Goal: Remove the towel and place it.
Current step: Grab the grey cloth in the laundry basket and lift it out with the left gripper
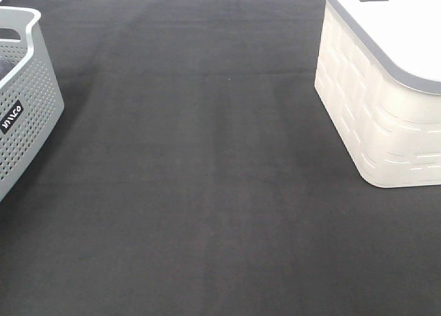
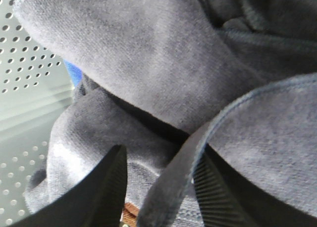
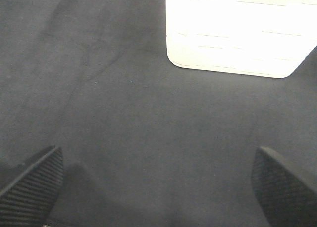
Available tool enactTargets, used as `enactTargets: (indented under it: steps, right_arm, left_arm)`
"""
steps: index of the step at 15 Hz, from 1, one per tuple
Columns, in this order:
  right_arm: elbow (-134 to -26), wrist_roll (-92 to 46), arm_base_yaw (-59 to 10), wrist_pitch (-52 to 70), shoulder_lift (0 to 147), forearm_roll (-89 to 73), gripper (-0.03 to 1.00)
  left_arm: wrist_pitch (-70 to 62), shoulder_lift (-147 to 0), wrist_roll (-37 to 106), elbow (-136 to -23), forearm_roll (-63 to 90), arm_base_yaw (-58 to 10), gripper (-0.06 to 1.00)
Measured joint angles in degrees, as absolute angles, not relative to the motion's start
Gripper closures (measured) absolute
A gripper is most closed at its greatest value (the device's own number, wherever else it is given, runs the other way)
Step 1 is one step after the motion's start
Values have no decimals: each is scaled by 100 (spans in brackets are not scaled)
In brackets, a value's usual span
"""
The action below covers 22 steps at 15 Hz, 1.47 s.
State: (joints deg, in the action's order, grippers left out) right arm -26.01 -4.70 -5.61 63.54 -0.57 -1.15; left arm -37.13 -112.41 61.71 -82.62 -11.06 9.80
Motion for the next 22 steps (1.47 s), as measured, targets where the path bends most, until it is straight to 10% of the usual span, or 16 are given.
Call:
enactTargets:
  steps: [22]
  right_arm:
    - [-2601, -470, -561, 6354, -57, -115, -1]
  left_arm:
    - [-3885, -11241, 6165, -8262, -1077, 980, 69]
